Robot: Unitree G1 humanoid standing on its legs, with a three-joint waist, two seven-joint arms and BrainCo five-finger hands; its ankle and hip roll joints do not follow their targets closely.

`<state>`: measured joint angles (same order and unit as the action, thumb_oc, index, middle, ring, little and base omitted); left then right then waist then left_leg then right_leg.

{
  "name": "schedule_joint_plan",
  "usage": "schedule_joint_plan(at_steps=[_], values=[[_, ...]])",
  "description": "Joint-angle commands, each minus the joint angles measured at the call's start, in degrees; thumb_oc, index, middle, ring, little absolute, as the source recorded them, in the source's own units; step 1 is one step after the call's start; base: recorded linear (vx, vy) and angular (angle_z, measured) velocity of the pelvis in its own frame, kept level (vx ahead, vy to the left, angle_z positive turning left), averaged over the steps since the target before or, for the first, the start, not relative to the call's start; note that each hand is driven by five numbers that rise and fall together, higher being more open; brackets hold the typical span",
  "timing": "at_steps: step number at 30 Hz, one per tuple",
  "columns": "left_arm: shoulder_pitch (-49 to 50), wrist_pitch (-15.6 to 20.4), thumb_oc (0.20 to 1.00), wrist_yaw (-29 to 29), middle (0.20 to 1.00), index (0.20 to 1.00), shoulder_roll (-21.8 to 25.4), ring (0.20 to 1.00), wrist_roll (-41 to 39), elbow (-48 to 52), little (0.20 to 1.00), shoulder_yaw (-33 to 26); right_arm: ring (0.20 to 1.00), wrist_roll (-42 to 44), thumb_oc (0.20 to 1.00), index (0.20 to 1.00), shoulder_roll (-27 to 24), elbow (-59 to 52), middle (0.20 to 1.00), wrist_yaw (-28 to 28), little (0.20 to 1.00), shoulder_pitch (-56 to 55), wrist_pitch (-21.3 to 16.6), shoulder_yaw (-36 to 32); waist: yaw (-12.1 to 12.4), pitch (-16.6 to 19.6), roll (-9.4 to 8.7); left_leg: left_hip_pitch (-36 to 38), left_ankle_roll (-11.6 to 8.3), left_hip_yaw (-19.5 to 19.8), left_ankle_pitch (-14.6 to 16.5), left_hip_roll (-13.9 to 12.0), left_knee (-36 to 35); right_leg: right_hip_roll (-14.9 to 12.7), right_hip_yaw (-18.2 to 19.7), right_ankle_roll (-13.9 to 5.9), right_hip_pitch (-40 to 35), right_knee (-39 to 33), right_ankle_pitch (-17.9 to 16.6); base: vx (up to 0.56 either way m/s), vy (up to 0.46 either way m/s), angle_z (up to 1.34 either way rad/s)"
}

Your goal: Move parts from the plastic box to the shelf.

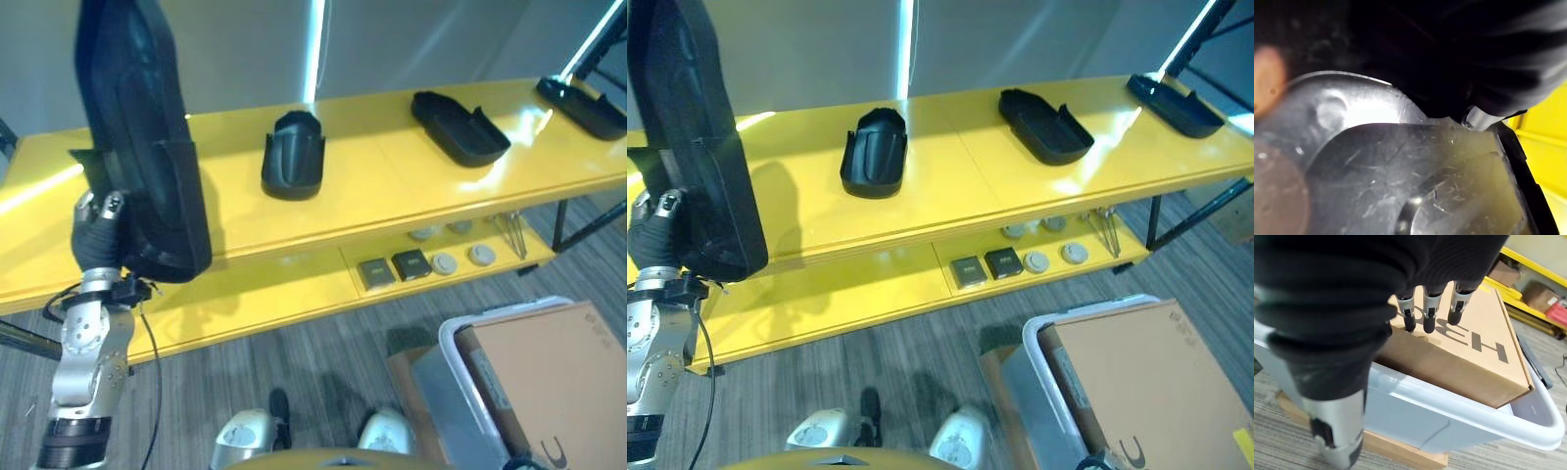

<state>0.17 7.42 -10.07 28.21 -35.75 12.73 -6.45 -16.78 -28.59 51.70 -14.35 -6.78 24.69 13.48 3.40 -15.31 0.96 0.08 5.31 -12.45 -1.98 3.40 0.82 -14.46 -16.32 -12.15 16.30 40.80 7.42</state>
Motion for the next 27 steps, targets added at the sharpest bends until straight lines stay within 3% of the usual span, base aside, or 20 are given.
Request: schedule_joint_plan(at_steps=[1,2,8,18,21,22,23,26,27], values=[[-2.7,4.4,0.200,-1.3,0.200,0.200,-0.9,0.200,1.9,5.9,0.200,0.5,1.000,2.3,1.000,1.000,10.9,0.9,1.000,4.9,1.000,0.5,-8.9,2.6,-1.4,-1.5,-0.39,5.8,-2.14,3.9,5.7,0.5,-3.9,8.6,3.1,0.13,-4.9,-23.5,-15.0,0.10,-0.335,0.91],[-1.6,4.5,0.200,-0.5,0.200,0.200,-1.3,0.200,1.6,6.5,0.200,-0.1,1.000,2.7,1.000,1.000,10.5,0.1,1.000,5.2,1.000,0.3,-8.1,3.3,-0.8,-1.1,-0.38,5.8,-3.02,3.5,5.0,-0.1,-4.3,9.0,1.8,1.44,-7.4,-26.6,-11.9,0.14,-0.209,1.03],[-0.8,1.8,0.200,-0.5,0.200,0.200,-3.3,0.200,1.1,8.4,0.200,1.1,1.000,5.1,1.000,1.000,9.1,2.7,1.000,4.7,1.000,1.6,-7.8,4.1,1.0,1.5,-1.38,3.6,-6.03,2.6,2.3,-0.8,-3.5,11.1,-1.0,4.69,-18.0,-41.0,-9.7,0.13,-0.149,0.40],[0.3,0.1,0.200,-2.1,0.200,0.200,-4.1,0.200,0.0,8.7,0.200,-0.5,1.000,0.2,1.000,1.000,8.0,1.5,1.000,8.0,1.000,0.2,-5.2,4.3,0.6,2.5,-1.80,3.1,-7.46,0.0,3.1,-1.8,-1.2,12.3,-1.0,5.70,-22.0,-45.1,-9.1,0.09,-0.065,-0.09],[0.4,0.0,0.200,-2.2,0.200,0.200,-4.4,0.200,0.0,8.6,0.200,-0.9,1.000,-5.2,1.000,1.000,8.6,2.4,1.000,10.3,1.000,0.2,-1.1,4.6,0.2,2.3,-1.93,1.6,-7.92,-2.2,5.4,-2.7,3.9,11.4,-1.3,5.94,-22.5,-44.1,-7.7,0.07,-0.022,-0.03],[-0.6,0.1,0.200,-1.3,0.200,0.200,-4.6,0.200,-0.3,8.0,0.200,0.0,1.000,-11.1,1.000,1.000,8.4,3.8,1.000,12.0,1.000,0.3,2.4,5.6,-0.8,1.2,-2.01,0.0,-8.88,-5.5,5.9,-5.8,8.2,10.5,-2.3,6.52,-22.3,-42.4,-6.8,-0.06,0.024,0.04],[-1.6,0.0,0.200,-1.0,0.200,0.200,-4.6,0.200,-0.8,7.6,0.200,0.8,1.000,-15.2,1.000,1.000,8.1,6.0,1.000,15.2,1.000,0.6,4.8,6.5,-1.3,0.7,-1.81,-1.0,-9.55,-6.0,5.2,-7.8,9.8,10.1,-2.6,6.92,-21.7,-41.1,-6.4,-0.07,0.078,0.23],[-2.9,0.5,0.200,-1.2,0.200,0.200,-4.4,0.200,-1.9,7.1,0.200,2.0,1.000,-22.9,1.000,1.000,7.3,10.7,1.000,23.3,1.000,1.7,7.6,9.1,-1.6,0.2,-1.08,-0.4,-11.08,-4.5,1.7,-11.2,8.2,9.8,-2.1,7.53,-21.0,-39.8,-5.8,-0.01,0.160,0.38],[-3.4,0.4,0.200,-1.1,0.200,0.200,-4.3,0.200,-2.2,7.0,0.200,2.3,1.000,-25.6,1.000,1.000,6.9,12.1,1.000,26.7,1.000,1.7,8.6,9.9,-1.8,0.4,-0.93,0.4,-12.36,-3.9,-1.0,-13.2,6.5,9.7,-1.9,7.67,-21.2,-39.9,-5.6,0.04,0.209,0.25]])
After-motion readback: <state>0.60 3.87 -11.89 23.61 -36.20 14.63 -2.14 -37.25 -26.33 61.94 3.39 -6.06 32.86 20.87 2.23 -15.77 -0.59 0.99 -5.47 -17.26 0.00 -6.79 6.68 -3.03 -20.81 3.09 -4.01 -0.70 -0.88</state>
